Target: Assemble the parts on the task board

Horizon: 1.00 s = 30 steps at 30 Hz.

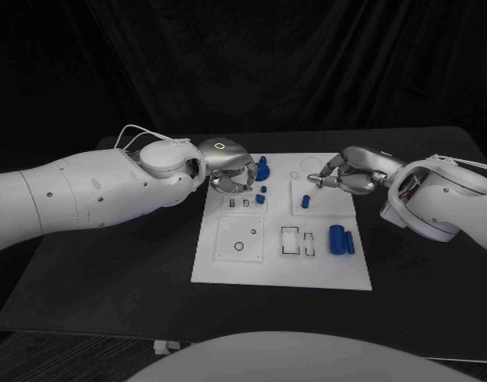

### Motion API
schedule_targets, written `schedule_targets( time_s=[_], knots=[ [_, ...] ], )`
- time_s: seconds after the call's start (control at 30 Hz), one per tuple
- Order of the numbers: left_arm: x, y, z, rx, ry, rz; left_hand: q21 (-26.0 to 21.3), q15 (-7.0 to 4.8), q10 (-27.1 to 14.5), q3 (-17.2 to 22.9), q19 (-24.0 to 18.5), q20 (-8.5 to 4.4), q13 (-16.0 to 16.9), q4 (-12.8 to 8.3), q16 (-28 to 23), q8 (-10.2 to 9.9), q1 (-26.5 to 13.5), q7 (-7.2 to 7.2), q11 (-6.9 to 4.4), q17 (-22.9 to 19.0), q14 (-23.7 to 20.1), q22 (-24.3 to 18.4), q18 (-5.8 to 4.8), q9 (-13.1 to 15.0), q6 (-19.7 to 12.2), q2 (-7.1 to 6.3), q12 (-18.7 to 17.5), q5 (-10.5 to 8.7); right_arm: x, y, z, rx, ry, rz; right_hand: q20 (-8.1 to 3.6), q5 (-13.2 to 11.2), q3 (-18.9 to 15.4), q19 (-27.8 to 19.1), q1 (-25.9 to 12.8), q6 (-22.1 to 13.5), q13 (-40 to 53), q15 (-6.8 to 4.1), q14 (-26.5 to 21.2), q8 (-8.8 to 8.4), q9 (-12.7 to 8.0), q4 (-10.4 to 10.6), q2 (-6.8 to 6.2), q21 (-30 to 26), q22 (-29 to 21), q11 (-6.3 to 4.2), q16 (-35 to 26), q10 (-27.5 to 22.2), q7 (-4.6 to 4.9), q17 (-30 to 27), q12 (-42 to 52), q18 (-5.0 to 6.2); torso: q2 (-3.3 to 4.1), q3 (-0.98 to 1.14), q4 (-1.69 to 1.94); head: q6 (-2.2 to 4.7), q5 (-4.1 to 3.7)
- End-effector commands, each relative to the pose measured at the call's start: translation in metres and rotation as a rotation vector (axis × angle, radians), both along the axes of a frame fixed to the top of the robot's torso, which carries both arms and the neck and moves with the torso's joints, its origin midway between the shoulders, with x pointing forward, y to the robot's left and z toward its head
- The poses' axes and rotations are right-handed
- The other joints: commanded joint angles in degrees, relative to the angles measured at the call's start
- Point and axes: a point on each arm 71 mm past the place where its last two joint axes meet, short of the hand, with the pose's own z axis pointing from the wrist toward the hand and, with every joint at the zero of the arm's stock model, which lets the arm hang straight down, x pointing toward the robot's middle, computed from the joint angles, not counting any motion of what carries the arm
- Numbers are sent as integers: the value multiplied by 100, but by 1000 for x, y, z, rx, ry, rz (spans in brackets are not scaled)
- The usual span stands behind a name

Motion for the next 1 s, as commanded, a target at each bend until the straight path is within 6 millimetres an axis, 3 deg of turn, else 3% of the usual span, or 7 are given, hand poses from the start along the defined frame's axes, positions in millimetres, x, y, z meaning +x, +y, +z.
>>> schedule_targets(
  time_s=[0.03, 0.2, 0.37, 0.6, 0.73, 0.87, 1.0],
  knots=[
    [-2, -3, 0, -46, 88, -39, -40, -12, 568, 8, 445, 26, 1475, -168, 15, -561, 231, 9, 4, 1509, 595, 1430, -62, -539, -102, -95, -32, -12, -1, 3, 4, 42, -59, 7, 31, 261, 17, 217, 421, -11, 1464, 11, 558, 16, 11, -83, -65, 59, 1254, -3, -1, 584, -4, 1337, 14, -29, 0, 0, 5, 1, 6],
    [-2, -5, -2, -20, 105, -47, -58, -10, 496, -47, 432, 39, 1403, -225, 15, -1071, 281, 68, 40, 1509, 595, 1423, -58, -1082, -340, -194, -142, -162, -1, 5, 4, 43, -57, 13, 30, 295, 10, 219, 605, -9, 1451, 14, 556, 13, 12, -110, -106, 61, 1255, -1, -7, 578, -1, 1325, 9, -29, 1, -4, 5, 1, 5],
    [-1, -8, -3, 32, 50, -73, -74, 23, 453, -138, 421, 61, 1361, -198, 15, -1164, 229, 113, 92, 1509, 595, 1418, -55, -1254, -339, -194, -206, -247, -2, 5, 3, 38, -48, 13, 30, 295, 9, 217, 609, -6, 1449, 15, 555, 15, 13, -106, -104, 58, 1254, 1, -8, 577, 0, 1323, 8, -29, 4, -5, -6, 1, 5],
    [-4, -17, -2, 104, -80, -145, -31, -4, 471, -533, 451, 55, 1375, 104, 15, -911, -106, 7, 31, 1509, 595, 1432, -65, -1326, 211, -160, -183, -588, -1, 5, 1, 29, -34, 11, 34, 300, -9, 214, 608, 14, 1447, 20, 554, 21, 16, -34, -70, 50, 1251, 7, -9, 576, 5, 1320, 7, -27, -1, 0, -4, 1, 10],
    [-5, -23, 0, 126, -180, -168, 29, -16, 518, -674, 492, 49, 1419, 126, 15, -678, -107, -45, 19, 1509, 595, 1452, -80, -1169, 437, -146, -115, -525, -1, 4, 0, 24, -26, 11, 34, 300, -9, 214, 608, 14, 1447, 20, 554, 21, 16, -34, -70, 50, 1251, 7, -9, 576, 5, 1320, 7, -27, 1, 0, -5, 1, 12],
    [-6, -28, 1, 156, -256, -181, 60, -28, 550, -848, 514, 32, 1452, 209, 15, -478, -244, -37, 21, 1509, 595, 1462, -88, -910, 439, -180, -66, -462, -1, 4, -1, 18, -18, 11, 36, 300, -30, 208, 598, 16, 1444, 23, 552, 20, 16, 15, -61, 39, 1247, 10, -13, 574, 7, 1311, 6, -24, 1, -3, -7, 1, 12],
    [-7, -35, 0, 210, -319, -202, 66, -41, 575, -968, 519, 17, 1479, 362, 15, -399, -423, -49, -4, 1509, 595, 1464, -90, -687, 286, -210, -27, -541, -1, 3, -2, 13, -10, 10, 37, 297, -40, 205, 593, 16, 1438, 24, 552, 19, 16, 35, -57, 33, 1245, 11, -13, 571, 8, 1311, 4, -23, -2, 0, -4, 1, 7]
  ],
)
